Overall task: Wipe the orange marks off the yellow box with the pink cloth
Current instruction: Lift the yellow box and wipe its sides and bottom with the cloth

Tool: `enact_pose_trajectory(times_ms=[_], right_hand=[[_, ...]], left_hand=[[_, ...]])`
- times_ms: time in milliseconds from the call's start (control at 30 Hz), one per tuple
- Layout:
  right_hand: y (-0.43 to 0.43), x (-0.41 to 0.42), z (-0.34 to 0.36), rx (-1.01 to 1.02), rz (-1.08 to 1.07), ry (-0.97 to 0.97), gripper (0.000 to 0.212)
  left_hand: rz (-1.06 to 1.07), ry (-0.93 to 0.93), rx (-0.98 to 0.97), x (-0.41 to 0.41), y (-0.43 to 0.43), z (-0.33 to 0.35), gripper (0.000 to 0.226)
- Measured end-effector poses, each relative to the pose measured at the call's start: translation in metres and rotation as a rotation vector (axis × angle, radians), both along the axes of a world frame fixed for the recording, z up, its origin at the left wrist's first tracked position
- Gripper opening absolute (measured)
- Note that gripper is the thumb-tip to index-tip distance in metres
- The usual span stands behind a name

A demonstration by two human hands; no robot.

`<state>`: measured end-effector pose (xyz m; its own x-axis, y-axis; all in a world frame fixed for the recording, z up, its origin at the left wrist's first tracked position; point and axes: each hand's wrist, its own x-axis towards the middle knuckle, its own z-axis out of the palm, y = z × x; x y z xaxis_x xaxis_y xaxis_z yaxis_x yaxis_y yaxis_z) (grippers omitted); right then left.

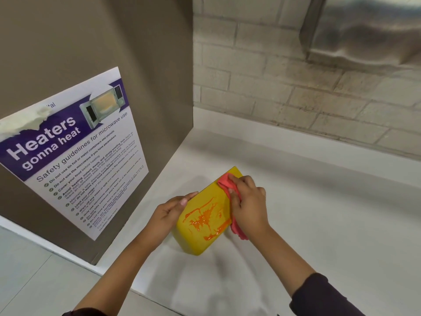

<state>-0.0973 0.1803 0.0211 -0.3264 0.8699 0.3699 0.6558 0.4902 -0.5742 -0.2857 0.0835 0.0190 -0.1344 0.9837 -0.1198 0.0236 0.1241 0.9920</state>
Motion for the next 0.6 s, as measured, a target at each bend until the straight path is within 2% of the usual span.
enact_pose_trajectory(times_ms=[167, 267, 367, 500, 600], right_hand=[[-0.017, 0.012, -0.007, 0.042, 0.191, -0.086, 0.040], [-0.006, 0.023, -0.007, 0.024, 0.041, -0.013, 0.041], [0.012, 0.022, -0.002, -0.051, -0.105, 0.067, 0.033], [0.020, 0.010, 0.004, -0.055, -0.090, 0.016, 0.034], [0.010, 0.002, 0.007, -0.010, 0.028, -0.048, 0.038]], left_hand=[[-0.005, 0.018, 0.003, 0.000, 0.000, -0.002, 0.032], [-0.030, 0.040, 0.019, 0.001, -0.001, -0.002, 0.031], [-0.053, 0.056, 0.047, 0.001, -0.002, -0.001, 0.031], [-0.035, 0.045, 0.054, 0.001, -0.003, -0.003, 0.032], [-0.014, 0.033, 0.056, 0.002, -0.003, -0.003, 0.032]])
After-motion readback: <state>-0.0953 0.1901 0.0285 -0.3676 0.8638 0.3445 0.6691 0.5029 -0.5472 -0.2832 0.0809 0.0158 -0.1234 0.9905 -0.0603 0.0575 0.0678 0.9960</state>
